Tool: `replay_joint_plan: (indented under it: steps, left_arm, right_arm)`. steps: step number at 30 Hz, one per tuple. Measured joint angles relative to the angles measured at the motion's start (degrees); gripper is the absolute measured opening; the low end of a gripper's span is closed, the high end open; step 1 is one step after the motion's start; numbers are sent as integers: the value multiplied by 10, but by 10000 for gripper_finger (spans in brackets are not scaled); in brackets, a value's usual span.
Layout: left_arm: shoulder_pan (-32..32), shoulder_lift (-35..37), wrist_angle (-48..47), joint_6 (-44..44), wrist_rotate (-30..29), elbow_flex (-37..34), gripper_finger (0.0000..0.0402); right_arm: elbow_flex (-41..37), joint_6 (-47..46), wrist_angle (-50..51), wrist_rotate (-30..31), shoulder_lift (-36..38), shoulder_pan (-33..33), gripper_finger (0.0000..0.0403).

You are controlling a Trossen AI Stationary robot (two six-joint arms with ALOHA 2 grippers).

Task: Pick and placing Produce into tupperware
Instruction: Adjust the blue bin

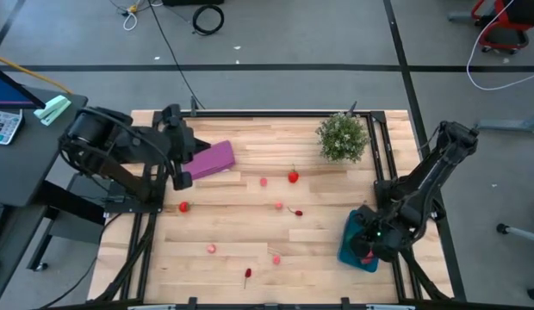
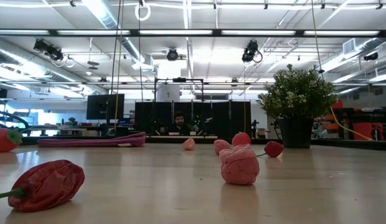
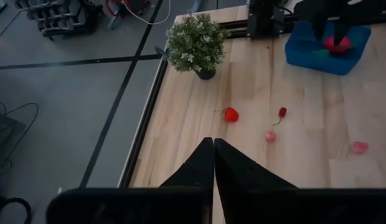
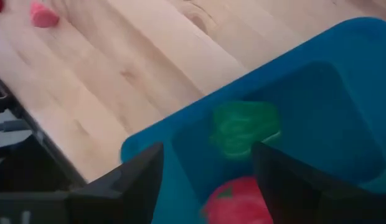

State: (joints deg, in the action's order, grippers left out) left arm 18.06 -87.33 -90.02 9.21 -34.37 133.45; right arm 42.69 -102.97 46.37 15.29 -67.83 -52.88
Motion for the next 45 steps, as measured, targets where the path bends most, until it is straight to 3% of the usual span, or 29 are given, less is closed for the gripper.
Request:
replay_joint_plan:
  steps: [7,15,22,27,36,45]
  left_arm:
    - [0,-1,0,0,0,0,8]
    - [0,-1,1,0,-1,0,21]
    - [0,-1,1,0,-1,0,5]
    - [0,-1,2,0,-1,0,21]
    - [0,-1,2,0,-1,0,15]
    - [0,-1,1,0,-1,0,15]
  right_arm:
    - [-76,-15,-89,-15,0,3,250]
    - [-92,29,-98,-14,0,39,250]
    - [-93,104,-99,-14,0,105,250]
    - [-93,174,-106,-14,0,163,250]
    - [-93,330,-186,-14,0,276,250]
    - [-93,336,-230,-105,0,320,250]
